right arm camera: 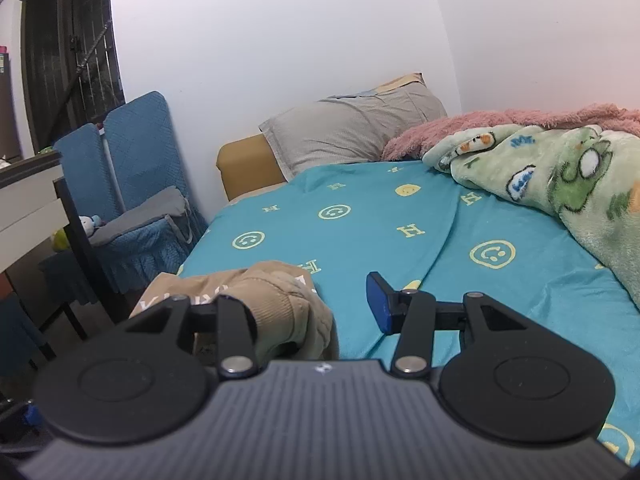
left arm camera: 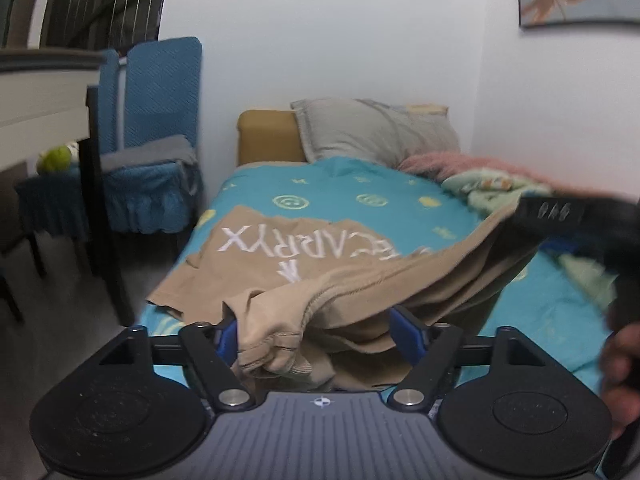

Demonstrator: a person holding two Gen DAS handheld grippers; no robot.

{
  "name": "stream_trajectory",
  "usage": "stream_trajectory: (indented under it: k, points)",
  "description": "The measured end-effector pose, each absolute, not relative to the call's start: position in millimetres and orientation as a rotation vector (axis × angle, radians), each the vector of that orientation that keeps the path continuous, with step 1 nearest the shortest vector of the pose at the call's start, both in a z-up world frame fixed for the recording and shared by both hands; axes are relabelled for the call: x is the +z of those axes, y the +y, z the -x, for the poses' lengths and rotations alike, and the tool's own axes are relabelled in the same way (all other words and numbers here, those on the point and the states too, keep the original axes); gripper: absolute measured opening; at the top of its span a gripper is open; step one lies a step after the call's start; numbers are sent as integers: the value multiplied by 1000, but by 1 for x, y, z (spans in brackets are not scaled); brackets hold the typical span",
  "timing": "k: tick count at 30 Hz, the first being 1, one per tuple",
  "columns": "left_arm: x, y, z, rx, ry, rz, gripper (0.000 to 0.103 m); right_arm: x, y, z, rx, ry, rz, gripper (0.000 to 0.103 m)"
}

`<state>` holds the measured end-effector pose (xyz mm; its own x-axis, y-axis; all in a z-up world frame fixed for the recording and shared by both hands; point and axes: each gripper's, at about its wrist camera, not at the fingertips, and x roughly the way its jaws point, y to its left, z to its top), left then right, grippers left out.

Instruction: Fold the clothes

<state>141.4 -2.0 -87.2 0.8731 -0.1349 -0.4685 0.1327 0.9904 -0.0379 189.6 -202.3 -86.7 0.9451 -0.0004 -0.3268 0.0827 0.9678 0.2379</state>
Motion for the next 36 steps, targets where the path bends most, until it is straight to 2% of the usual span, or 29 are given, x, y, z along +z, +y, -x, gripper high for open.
stream_trajectory:
  k: [2,16,27,36]
  points:
    - [-90,0,-143,-119,511,12,82,-86,-202,-188,-43,325,-242,48]
    - [-90,43,-159,64,633,129,83,-87,-205,-192,-54,335,-286,48]
    - [-84,40,-153,97,627,96,86,-86,-205,-191,-53,336,-285,48]
    - [-80,30,-150,156,600,-8,96,-84,-207,-190,-59,331,-294,48]
